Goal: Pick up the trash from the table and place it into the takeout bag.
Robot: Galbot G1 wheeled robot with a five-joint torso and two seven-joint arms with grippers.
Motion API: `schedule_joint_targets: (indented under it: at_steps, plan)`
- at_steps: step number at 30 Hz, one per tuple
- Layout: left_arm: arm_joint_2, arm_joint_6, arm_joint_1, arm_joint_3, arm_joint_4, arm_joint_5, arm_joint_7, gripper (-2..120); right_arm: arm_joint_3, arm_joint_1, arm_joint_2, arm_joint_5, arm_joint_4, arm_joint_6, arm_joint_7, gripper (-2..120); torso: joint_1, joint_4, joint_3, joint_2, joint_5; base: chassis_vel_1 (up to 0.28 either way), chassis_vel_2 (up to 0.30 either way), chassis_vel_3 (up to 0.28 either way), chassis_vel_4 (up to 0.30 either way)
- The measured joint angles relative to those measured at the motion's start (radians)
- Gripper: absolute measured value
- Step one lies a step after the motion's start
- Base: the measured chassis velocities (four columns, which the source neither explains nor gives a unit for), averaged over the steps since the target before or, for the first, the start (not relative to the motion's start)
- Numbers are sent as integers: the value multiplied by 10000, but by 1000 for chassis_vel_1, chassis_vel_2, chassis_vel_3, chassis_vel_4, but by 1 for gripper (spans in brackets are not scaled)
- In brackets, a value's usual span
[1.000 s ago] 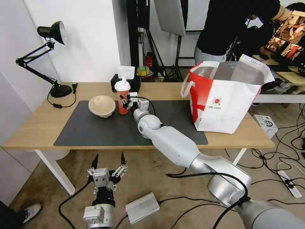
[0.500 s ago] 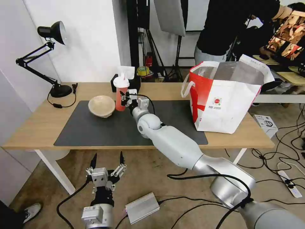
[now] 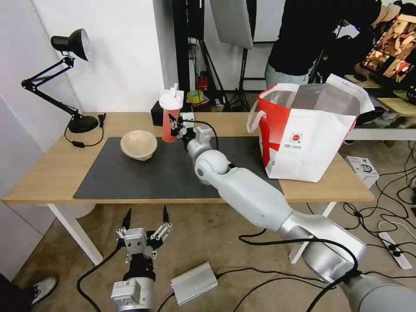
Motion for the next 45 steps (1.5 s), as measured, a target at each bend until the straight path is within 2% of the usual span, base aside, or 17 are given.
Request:
schedule_joint_targets:
  at_steps: [13, 26, 34, 36, 40, 45]
  plan:
    - [-128, -27, -2, 35, 48, 107, -7, 100, 108, 24, -1214, 432, 1820, -260, 341, 3, 0, 0, 0, 0, 0, 0, 0, 0, 0]
    - [-105, -26, 40, -1, 15, 137, -9, 100, 400, 167, -2308, 693, 3034, -348, 422, 3, 1, 0, 0, 1, 0, 0, 0, 0, 0]
    - [-153, -2, 143, -30, -99, 186, -21, 100, 774, 75, -3312, 973, 4147, -465, 423, 3, 0, 1, 0, 0, 0, 0, 0, 0, 0]
    - [-154, -2, 143, -29, -99, 187, -22, 100, 789, 67, -3343, 980, 4173, -472, 427, 3, 0, 1, 0, 0, 0, 0, 0, 0, 0]
    - [-148, 0, 165, -6, -120, 237, -24, 100, 1190, -123, -4688, 1140, 5035, -579, 367, 2, 0, -2, -1, 0, 0, 0, 0, 0, 0]
    - [-101, -2, 178, -7, -141, 239, -23, 100, 1460, -287, -5434, 1310, 5529, -609, 310, 2, 0, -3, -1, 0, 2, 0, 0, 0, 0]
